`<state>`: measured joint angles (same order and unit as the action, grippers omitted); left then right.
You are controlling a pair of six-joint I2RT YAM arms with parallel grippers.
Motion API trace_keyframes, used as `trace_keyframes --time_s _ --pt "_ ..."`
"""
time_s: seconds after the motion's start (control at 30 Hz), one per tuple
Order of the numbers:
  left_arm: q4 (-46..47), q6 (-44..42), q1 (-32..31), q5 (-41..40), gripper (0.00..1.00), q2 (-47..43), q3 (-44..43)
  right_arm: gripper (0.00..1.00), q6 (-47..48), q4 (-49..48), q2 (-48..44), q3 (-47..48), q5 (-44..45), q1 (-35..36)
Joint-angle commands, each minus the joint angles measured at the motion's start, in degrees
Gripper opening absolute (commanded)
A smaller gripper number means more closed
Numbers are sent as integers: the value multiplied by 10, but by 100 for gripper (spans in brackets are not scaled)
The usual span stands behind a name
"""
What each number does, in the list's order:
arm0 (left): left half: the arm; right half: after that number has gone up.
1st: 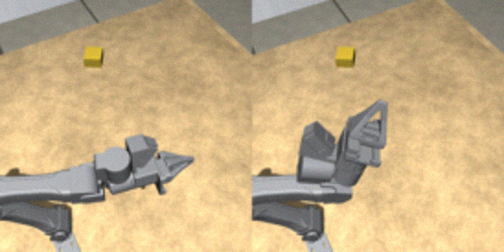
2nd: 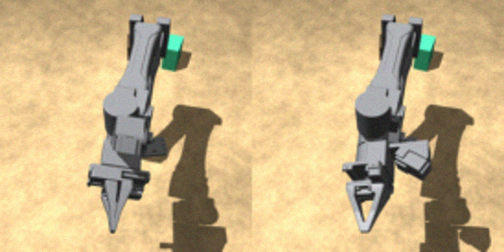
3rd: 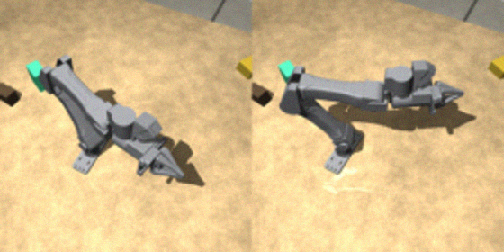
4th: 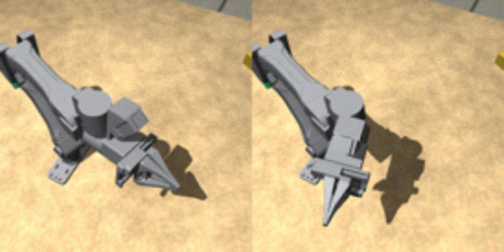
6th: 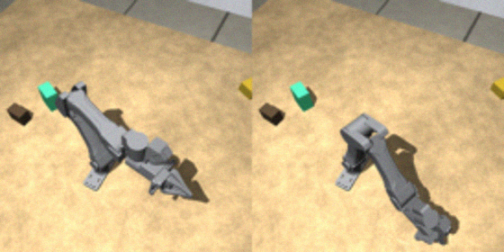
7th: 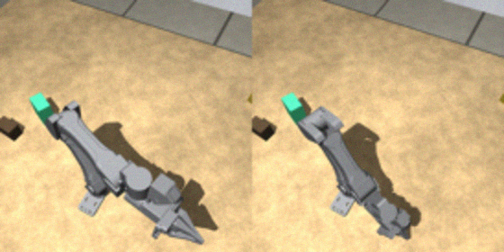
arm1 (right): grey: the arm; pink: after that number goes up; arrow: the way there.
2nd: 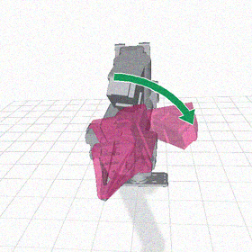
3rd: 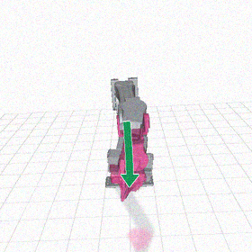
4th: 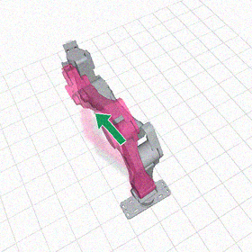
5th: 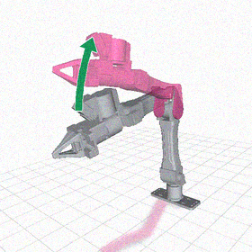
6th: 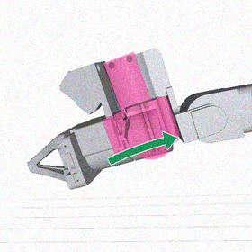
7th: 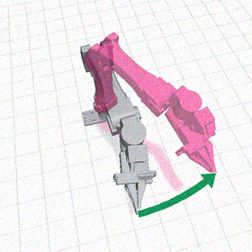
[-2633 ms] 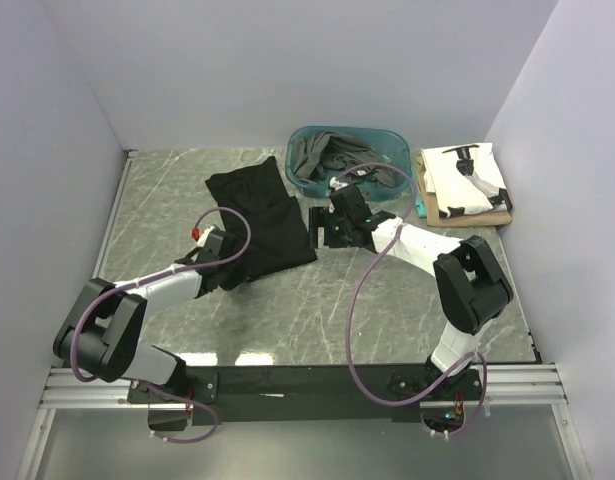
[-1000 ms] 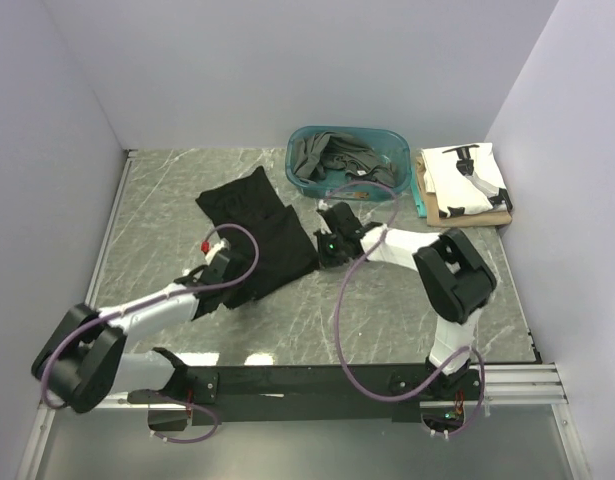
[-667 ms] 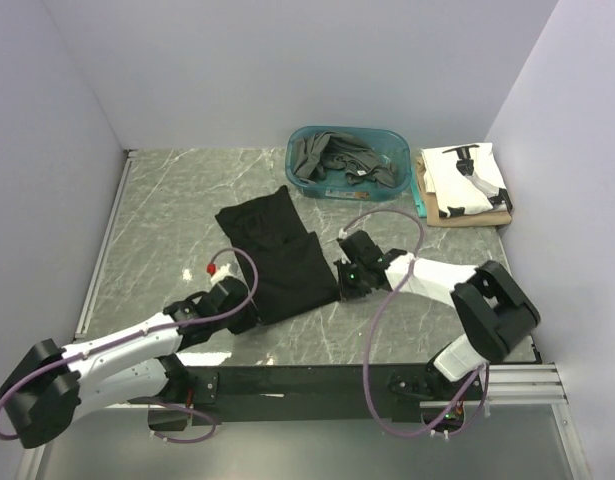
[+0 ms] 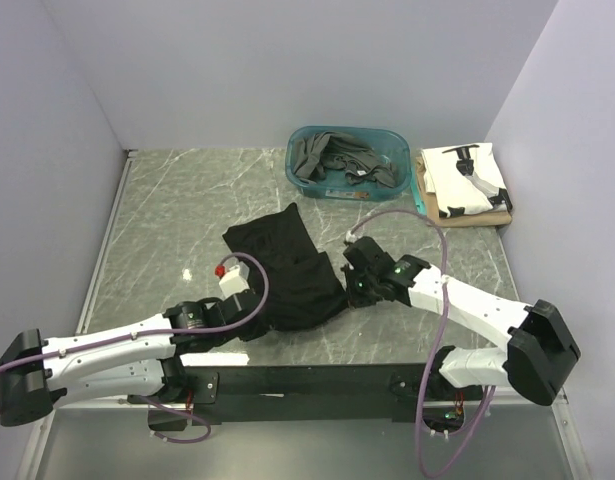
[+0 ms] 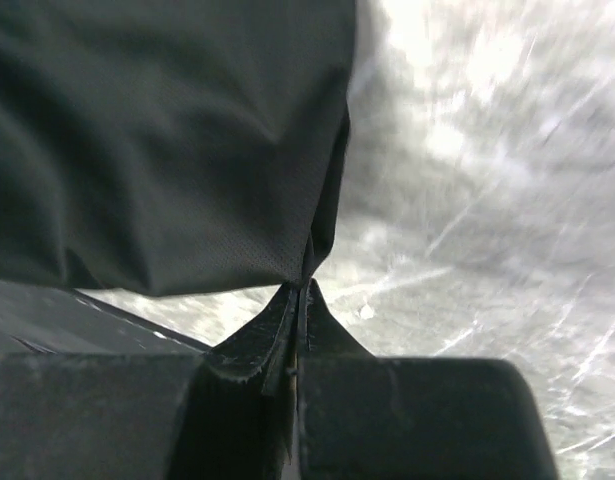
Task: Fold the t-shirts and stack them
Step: Fold the tshirt
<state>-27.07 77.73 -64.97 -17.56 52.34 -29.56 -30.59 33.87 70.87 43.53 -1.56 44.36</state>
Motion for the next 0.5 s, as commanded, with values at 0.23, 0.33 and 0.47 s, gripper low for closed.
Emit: trace_keyframes --time_s 0.23,0.33,0.47 --pt "-106 35 18 -214 1 -21 -121 0 42 29 39 186 62 -28" --pt "-94 -6 89 -198 1 -7 -147 0 57 45 66 254 66 -37" --pt "-62 -65 170 -158 1 14 -169 0 72 52 97 306 42 -59"
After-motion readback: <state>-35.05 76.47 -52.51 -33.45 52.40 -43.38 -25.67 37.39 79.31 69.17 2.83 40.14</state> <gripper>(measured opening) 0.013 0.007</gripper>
